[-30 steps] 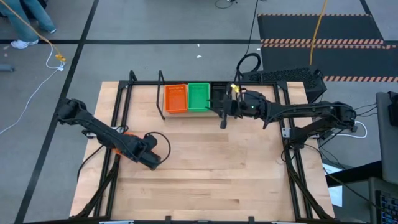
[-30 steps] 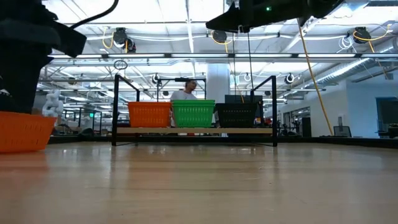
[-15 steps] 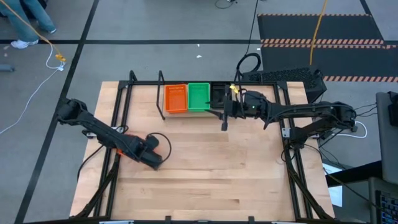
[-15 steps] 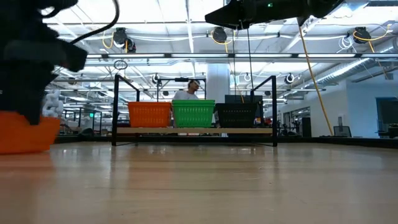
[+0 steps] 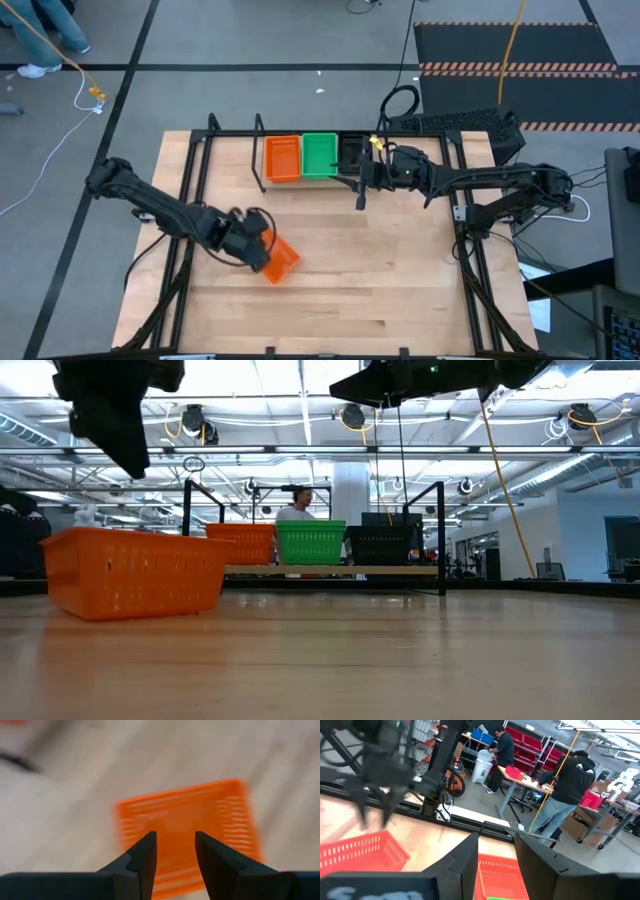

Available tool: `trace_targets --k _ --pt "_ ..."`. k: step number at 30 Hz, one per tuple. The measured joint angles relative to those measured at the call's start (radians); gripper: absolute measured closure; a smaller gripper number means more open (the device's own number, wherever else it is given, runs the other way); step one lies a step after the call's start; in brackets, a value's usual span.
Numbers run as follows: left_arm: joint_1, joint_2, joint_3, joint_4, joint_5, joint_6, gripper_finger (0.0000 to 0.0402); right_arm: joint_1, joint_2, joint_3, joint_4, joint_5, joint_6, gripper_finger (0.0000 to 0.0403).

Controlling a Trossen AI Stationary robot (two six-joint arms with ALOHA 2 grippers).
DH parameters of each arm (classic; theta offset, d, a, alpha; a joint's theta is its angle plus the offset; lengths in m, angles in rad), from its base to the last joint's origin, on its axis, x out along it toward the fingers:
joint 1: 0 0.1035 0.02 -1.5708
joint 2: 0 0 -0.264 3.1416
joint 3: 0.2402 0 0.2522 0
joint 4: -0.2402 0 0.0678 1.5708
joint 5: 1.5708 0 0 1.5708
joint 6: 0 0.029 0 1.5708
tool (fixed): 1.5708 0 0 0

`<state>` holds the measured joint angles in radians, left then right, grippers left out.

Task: Stack baskets on shelf by color
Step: Stack the orange bin on the orange bins on the shelf

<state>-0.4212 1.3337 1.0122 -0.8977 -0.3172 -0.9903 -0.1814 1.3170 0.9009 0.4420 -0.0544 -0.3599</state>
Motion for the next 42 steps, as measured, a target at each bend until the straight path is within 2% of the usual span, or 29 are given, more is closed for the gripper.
trace_targets --k 4,11,19,22,25,30,33,35,37,42 --pt "0.003 -0.001 0.004 -0.185 -0.073 -0.087 0.0266 0.0 0.0 0.0 -0.005 0.0 -0.003 0.028" --pt "0.031 0.001 -0.122 -0.02 -0.019 -0.059 0.0266 0.0 0.0 0.0 -0.005 0.0 -0.003 0.028" --pt "0.076 0.001 -0.235 0.021 0.087 -0.059 0.0266 0.0 0.0 0.0 0.001 0.0 0.0 0.028" --pt "0.089 0.001 -0.277 0.134 0.137 -0.023 0.0282 0.0 0.0 0.0 0.001 0.0 0.0 0.028" --pt "0.101 0.001 -0.308 0.221 0.174 0.003 0.0315 0.0 0.0 0.0 0.001 0.0 0.0 0.028" --pt "0.11 -0.004 -0.31 0.215 0.185 0.031 0.0388 0.0 0.0 0.0 0.0 0.0 0.0 0.028" --pt "0.111 -0.035 -0.303 0.201 0.191 0.058 0.039 0.008 0.0 0.0 0.0 -0.003 0.0 0.028" --pt "0.114 -0.066 -0.289 0.176 0.194 0.08 0.0393 0.025 0.026 0.003 0.013 -0.056 -0.023 0.028" --pt "0.124 -0.107 -0.264 0.139 0.184 0.095 0.0394 0.048 0.072 0.004 0.021 -0.121 -0.045 0.028" --pt "0.152 -0.189 -0.187 0.053 0.109 0.126 0.0396 0.107 0.233 0.085 -0.062 -0.14 -0.048 0.028"
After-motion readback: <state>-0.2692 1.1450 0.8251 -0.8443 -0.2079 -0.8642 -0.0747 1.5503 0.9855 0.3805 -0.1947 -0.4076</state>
